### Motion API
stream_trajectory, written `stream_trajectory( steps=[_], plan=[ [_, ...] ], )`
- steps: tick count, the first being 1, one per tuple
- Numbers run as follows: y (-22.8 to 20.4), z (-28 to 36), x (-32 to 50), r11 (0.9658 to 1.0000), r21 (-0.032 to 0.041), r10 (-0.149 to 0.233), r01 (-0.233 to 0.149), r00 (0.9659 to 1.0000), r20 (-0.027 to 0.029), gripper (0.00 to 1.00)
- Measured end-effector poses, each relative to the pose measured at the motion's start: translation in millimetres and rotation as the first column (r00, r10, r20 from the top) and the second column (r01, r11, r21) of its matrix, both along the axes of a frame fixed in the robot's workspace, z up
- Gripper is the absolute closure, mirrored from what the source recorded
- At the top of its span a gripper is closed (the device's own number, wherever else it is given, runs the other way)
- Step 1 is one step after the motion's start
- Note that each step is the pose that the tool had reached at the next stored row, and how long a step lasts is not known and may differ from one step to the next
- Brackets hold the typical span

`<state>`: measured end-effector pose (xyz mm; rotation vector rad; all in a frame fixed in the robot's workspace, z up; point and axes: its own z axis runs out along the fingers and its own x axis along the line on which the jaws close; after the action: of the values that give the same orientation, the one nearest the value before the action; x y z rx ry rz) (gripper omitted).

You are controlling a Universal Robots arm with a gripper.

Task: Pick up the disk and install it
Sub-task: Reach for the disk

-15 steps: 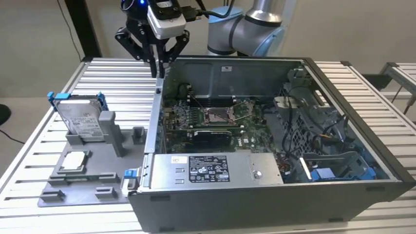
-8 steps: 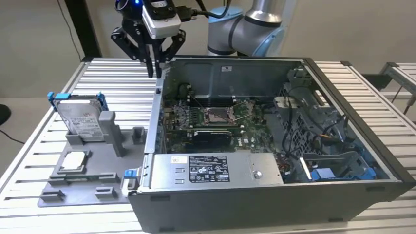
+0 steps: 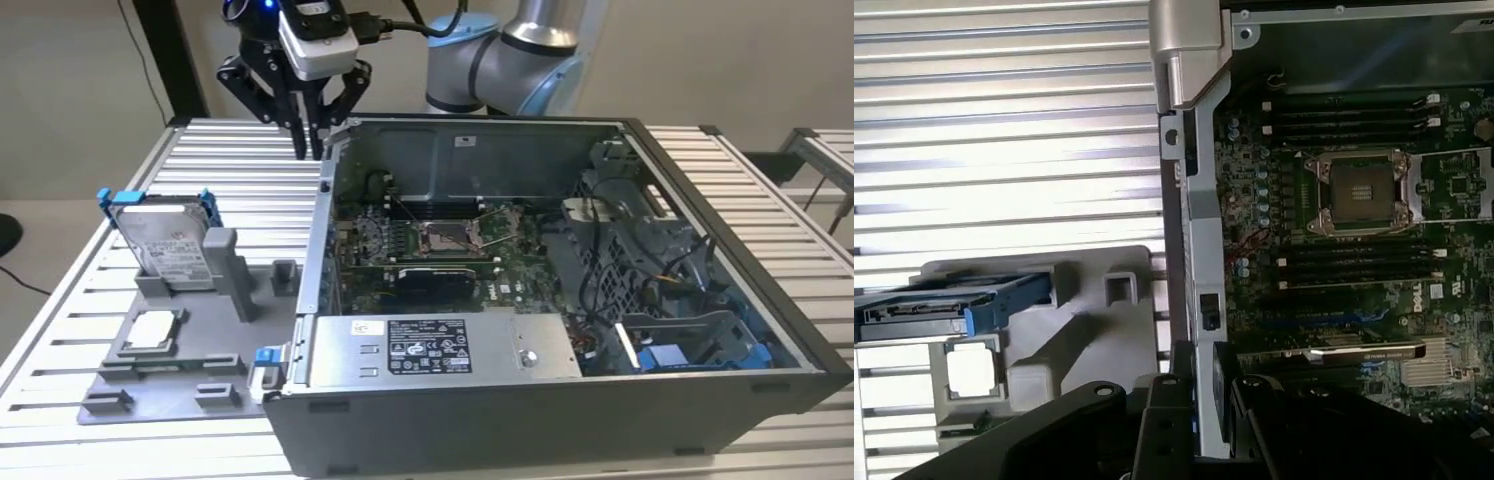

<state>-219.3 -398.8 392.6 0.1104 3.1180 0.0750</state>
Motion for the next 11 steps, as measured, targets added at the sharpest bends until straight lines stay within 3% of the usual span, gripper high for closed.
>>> stream_trajectory(
  steps=[11],
  plan=[
    [0.0,-0.1,-11.8,1.0,0.0,0.0,0.0,1.0,0.0,0.0]
  ],
)
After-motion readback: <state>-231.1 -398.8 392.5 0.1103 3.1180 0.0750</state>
